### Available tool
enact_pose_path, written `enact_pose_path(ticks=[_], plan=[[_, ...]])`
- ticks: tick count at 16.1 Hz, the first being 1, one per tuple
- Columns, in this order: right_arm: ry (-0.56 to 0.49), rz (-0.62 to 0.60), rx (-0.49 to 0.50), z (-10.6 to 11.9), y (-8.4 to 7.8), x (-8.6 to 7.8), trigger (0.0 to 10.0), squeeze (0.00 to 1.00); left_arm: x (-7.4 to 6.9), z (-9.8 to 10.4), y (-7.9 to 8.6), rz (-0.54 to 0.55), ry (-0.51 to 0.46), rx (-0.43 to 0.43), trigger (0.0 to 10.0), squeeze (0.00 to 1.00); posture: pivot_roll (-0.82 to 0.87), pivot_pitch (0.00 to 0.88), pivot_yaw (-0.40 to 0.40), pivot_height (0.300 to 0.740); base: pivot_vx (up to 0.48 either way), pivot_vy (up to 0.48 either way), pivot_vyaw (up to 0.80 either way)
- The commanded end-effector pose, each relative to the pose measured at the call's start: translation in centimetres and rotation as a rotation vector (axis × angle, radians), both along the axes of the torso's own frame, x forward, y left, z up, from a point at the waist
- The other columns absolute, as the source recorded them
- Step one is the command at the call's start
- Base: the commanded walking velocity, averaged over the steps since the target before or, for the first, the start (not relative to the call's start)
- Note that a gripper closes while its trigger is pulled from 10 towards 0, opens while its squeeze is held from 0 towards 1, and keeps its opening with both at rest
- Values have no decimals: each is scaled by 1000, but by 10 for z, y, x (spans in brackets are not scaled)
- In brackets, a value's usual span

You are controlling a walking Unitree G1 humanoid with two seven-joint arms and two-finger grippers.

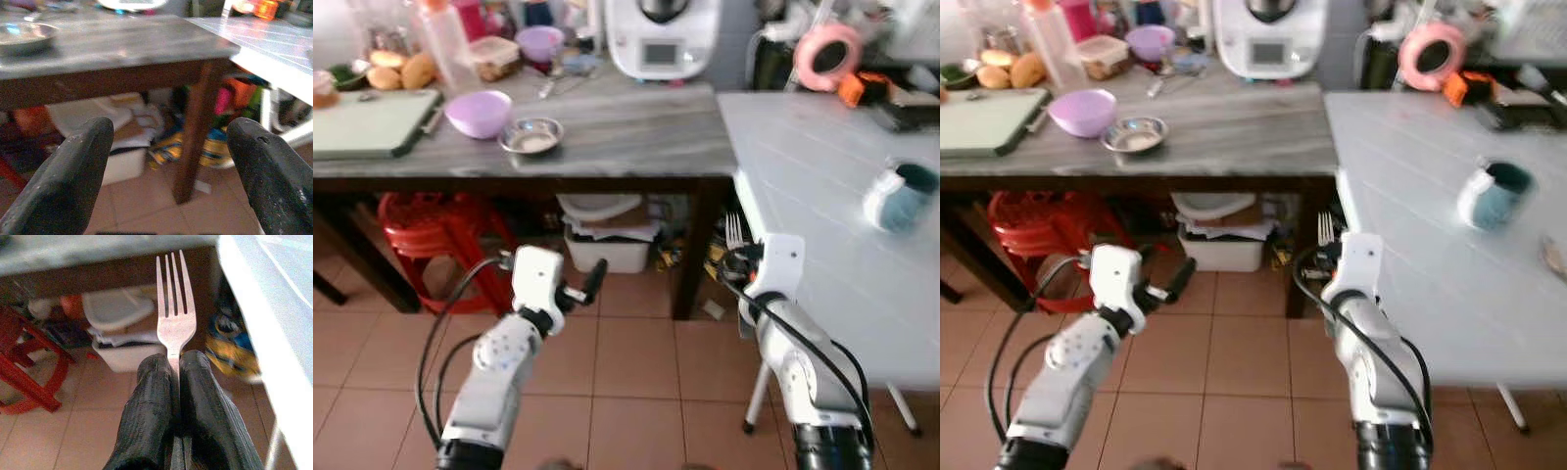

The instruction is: Setting the table

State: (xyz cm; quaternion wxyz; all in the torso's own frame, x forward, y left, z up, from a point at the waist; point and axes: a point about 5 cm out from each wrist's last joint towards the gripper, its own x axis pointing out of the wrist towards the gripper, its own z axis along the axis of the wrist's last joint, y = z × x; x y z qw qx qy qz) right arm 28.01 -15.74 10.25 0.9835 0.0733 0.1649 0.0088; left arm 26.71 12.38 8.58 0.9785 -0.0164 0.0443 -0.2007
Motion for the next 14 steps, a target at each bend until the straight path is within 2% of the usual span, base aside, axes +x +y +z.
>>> enact_pose_path(ticks=[1,5,8,9,14], plan=[[-28,21,2,5,8,3,10000,0,2,0,6,26,-1,19,10000,0,-61,0,23,740,442,0,0],[-134,61,-57,17,8,6,10000,0,6,-1,7,67,7,15,10000,0,-62,0,26,740,362,249,0],[-177,56,-73,20,5,3,10000,0,6,0,8,75,-5,17,10000,0,-62,0,26,740,0,429,0],[-205,39,-98,19,2,-1,10000,0,8,4,9,101,-39,17,10000,0,-64,0,28,740,0,428,0],[-216,32,-95,16,1,-3,10000,0,12,10,10,127,-83,8,10000,0,-69,0,32,740,0,428,0]])
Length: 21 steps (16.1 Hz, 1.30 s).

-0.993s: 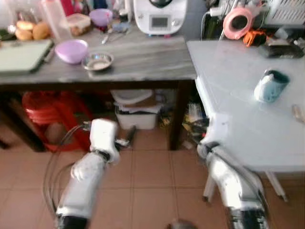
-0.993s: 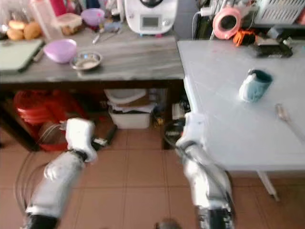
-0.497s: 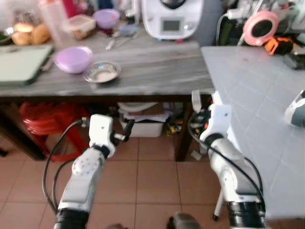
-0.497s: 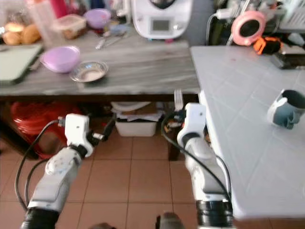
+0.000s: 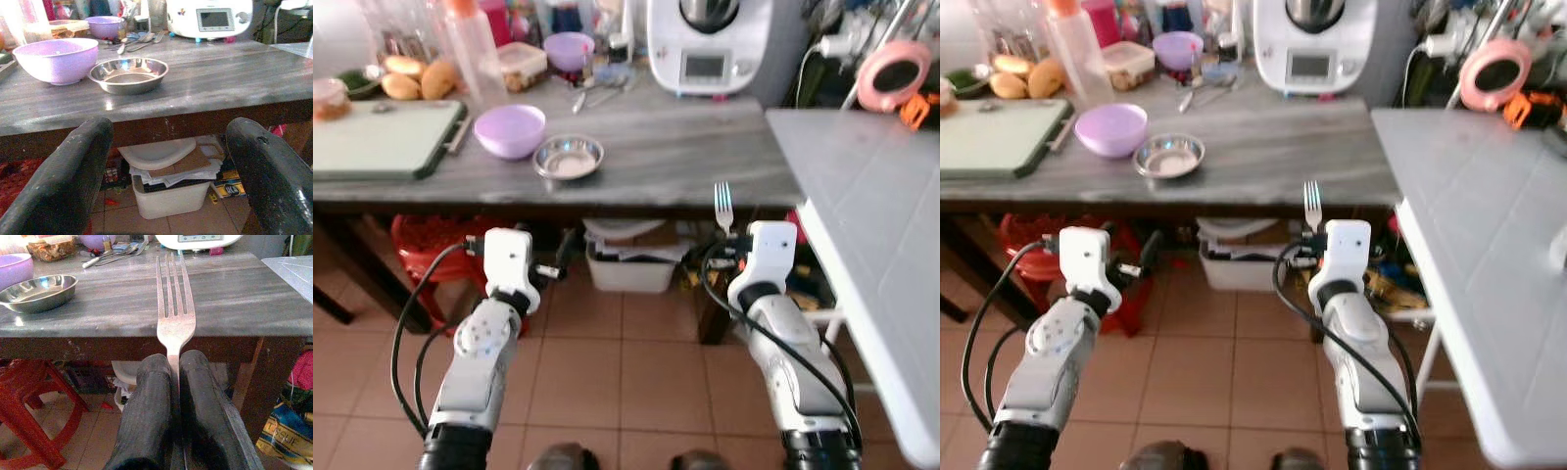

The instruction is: Setting the table

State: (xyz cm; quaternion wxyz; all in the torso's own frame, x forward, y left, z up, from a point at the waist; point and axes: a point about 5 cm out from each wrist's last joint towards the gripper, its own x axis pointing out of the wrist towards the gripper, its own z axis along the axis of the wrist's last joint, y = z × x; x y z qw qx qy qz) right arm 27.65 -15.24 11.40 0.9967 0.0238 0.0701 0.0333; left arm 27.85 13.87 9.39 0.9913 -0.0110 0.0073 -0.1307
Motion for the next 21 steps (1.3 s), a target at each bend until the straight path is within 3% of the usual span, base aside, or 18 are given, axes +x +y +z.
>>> enact_pose_path(ticks=[1,6,10,21], plan=[[-25,-19,-4,5,-5,1,10000,0,1,2,-5,-20,-12,7,10000,0,-69,0,32,740,0,424,0],[-49,-36,-9,6,-7,1,10000,0,-2,5,-5,6,-35,-26,10000,0,-67,0,29,740,52,165,0],[-54,-42,5,6,-7,0,10000,0,-5,6,-7,-50,-48,-42,10000,0,-68,0,31,740,0,0,0],[-64,-42,2,7,-7,1,10000,0,-7,9,-10,-86,-57,-66,10000,0,-69,0,31,740,430,0,0]])
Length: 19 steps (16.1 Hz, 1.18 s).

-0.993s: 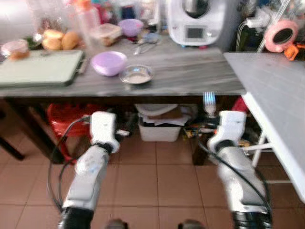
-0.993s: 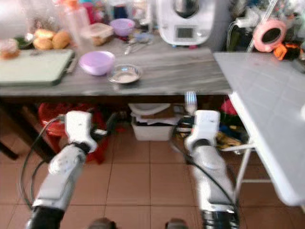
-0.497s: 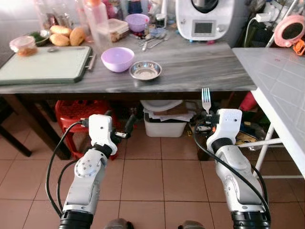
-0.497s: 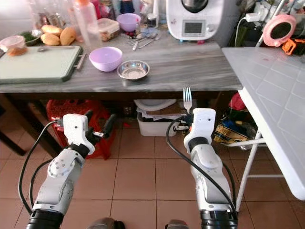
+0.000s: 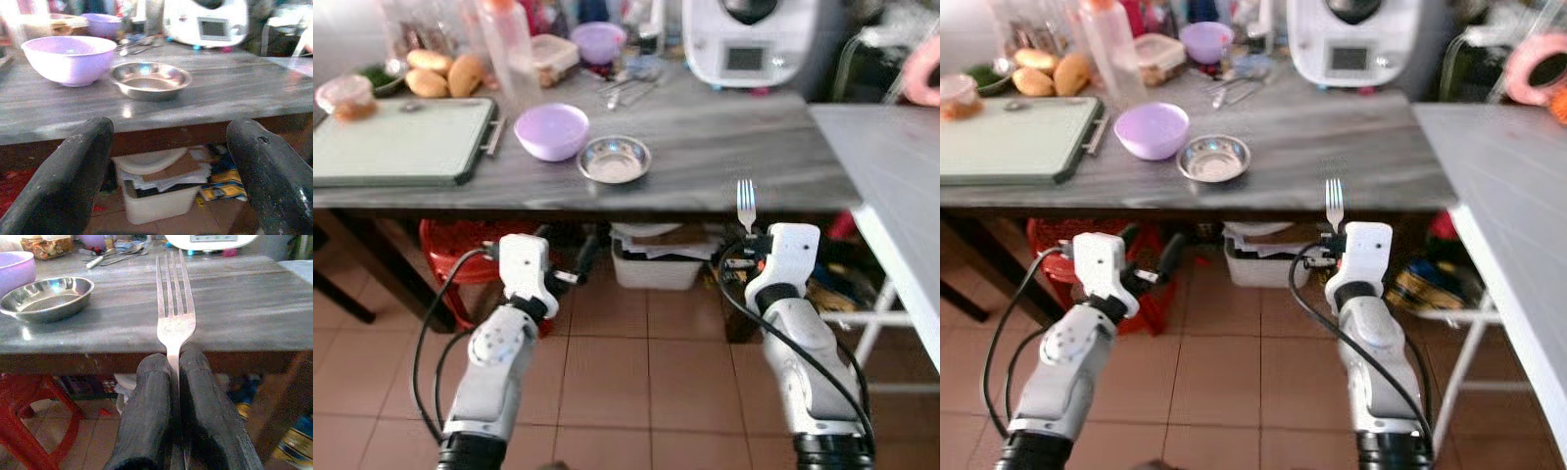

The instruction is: Setting the table

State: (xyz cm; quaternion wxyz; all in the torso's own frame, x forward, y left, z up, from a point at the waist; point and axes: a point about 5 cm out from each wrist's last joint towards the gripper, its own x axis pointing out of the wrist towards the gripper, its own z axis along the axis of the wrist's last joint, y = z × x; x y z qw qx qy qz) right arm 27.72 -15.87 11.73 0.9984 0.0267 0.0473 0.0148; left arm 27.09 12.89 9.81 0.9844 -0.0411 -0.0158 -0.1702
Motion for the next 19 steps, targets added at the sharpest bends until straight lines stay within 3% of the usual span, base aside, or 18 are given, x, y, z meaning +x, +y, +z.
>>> enact_pose_path(ticks=[1,11,14,19], plan=[[-19,-1,-4,3,0,0,10000,0,1,5,0,-6,-18,1,10000,0,-70,0,32,740,480,0,0],[-15,15,4,2,1,0,10000,0,4,4,4,49,-4,-13,10000,0,-70,0,30,740,450,66,0],[-14,15,3,2,1,0,10000,0,3,6,6,48,-16,-20,10000,0,-69,0,31,740,0,394,0],[-12,15,1,1,1,0,10000,0,1,12,6,42,-48,-32,10000,0,-67,0,30,740,0,0,0]])
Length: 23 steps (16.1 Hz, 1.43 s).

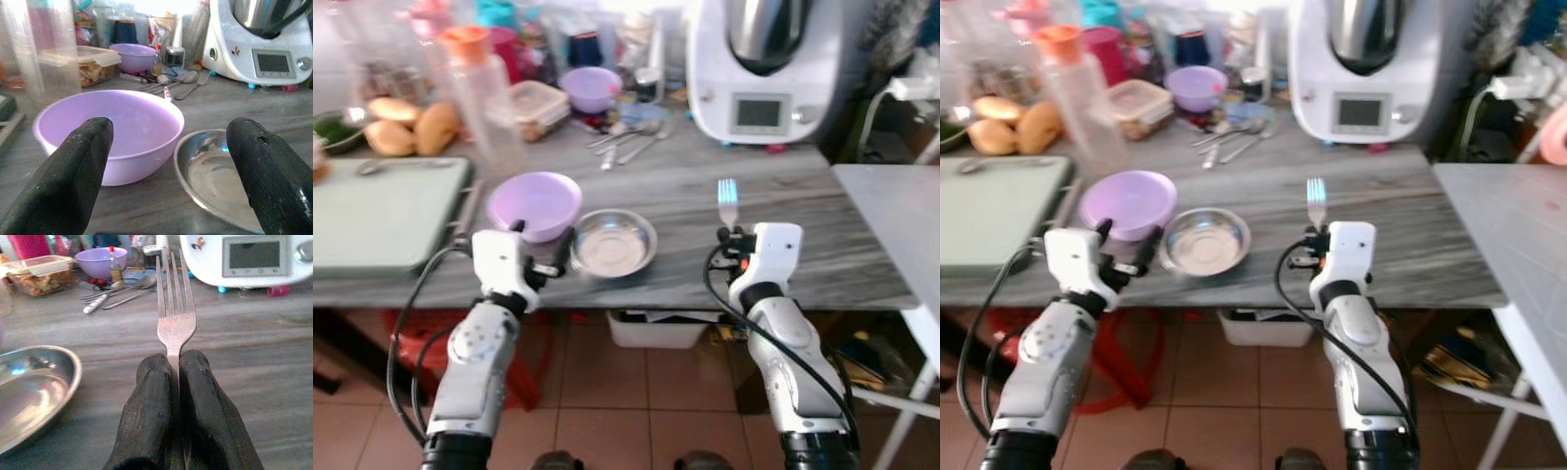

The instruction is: Setting the table

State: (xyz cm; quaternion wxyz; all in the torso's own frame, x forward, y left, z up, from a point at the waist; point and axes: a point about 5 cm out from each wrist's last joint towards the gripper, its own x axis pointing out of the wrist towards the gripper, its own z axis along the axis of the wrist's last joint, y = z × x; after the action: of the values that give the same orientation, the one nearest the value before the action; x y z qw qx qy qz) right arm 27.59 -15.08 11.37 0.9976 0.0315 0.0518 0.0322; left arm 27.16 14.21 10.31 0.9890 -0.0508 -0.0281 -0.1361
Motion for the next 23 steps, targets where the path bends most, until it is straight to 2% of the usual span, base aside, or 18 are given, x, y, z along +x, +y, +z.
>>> enact_pose_path(ticks=[1,5,8,9,10,11,15,16,19,23], plan=[[-21,-20,-11,4,-7,1,10000,0,1,8,-7,-22,-32,-9,10000,0,-67,0,31,740,0,0,0],[-16,-42,-7,3,-10,1,10000,0,0,6,-1,3,-26,12,10000,0,-64,0,31,740,0,0,0],[55,-71,92,-4,-11,14,10000,0,-2,-3,35,151,13,151,10000,0,-44,0,36,740,0,0,0],[60,-86,118,-4,-11,18,10000,0,-4,-7,44,181,34,176,10000,0,-36,0,38,740,0,0,0],[68,-86,146,-5,-9,23,10000,0,-8,-13,58,240,89,155,10000,0,-21,0,39,740,0,0,0],[78,-93,172,-6,-8,26,10000,0,-10,-14,63,251,102,163,10000,0,-18,0,40,740,0,0,0],[113,-89,279,-10,3,40,10000,0,-17,-12,66,243,97,194,10000,0,22,0,45,740,0,0,0],[132,-81,330,-12,12,44,10000,0,-19,-11,67,240,101,195,10000,0,31,0,49,740,0,0,0],[152,-50,347,-15,28,50,10000,0,-22,-10,67,225,106,205,10000,0,47,0,50,740,0,0,0],[212,-49,335,-26,34,52,10000,0,-24,-9,69,228,117,205,10000,0,52,5,54,740,0,0,0]])
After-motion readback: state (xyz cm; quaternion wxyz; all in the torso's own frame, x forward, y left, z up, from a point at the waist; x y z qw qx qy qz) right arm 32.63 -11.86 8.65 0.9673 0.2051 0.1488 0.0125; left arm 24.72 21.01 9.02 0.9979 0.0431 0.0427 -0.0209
